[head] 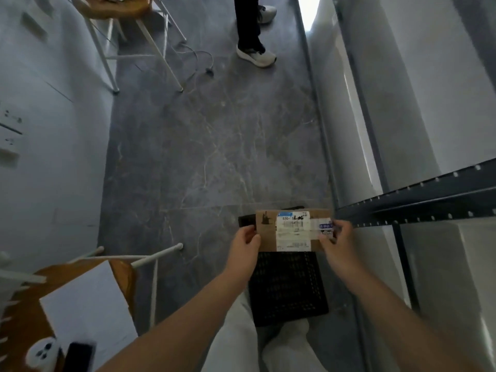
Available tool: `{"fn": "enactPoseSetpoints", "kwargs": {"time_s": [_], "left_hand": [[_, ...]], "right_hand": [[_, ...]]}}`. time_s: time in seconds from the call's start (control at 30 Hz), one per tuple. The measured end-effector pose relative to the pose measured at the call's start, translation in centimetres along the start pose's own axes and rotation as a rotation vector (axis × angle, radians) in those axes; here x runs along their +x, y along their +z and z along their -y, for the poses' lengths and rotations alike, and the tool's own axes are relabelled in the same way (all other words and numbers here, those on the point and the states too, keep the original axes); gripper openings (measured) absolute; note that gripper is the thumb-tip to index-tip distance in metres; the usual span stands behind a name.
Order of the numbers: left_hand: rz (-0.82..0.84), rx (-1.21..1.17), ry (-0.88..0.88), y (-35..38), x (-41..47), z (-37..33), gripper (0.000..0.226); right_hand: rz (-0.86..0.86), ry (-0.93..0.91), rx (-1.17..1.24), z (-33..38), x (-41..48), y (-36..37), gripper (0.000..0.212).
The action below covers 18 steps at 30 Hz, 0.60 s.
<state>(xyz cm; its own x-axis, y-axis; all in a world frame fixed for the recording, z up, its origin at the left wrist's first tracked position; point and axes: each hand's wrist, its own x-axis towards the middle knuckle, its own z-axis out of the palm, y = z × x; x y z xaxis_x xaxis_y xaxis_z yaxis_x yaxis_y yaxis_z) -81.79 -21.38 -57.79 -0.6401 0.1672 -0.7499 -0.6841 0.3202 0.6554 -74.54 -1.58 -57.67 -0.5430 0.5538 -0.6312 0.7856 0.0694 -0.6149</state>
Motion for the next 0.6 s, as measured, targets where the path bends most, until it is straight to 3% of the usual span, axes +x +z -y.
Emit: {"fn": "enactPoseSetpoints", "kwargs": {"time_s": [0.1, 0.2, 0.4, 0.6], "left_hand": [[-0.010, 0.012, -0.069, 1.6, 3.4, 4.0, 0.022], [-0.004, 0.025, -0.117, 3.3, 6.6, 8.8, 0.033], [-0.053, 0.063, -0.152, 6.0, 14.2, 18.8, 0.048], [-0.039, 0.126, -0.191, 8.8, 21.5, 27.5, 0.057]], "right_hand": [[0.004, 0.036, -0.041, -3.8, 3.0, 2.9, 0.024], [-0.017, 0.051, -0.049, -8.8, 6.2, 5.8, 0.021], [0.094, 0.146, 0.016, -18.7, 13.5, 11.4, 0.046], [0.168, 0.200, 0.102, -26.0, 21.7, 17.0, 0.048]]}}
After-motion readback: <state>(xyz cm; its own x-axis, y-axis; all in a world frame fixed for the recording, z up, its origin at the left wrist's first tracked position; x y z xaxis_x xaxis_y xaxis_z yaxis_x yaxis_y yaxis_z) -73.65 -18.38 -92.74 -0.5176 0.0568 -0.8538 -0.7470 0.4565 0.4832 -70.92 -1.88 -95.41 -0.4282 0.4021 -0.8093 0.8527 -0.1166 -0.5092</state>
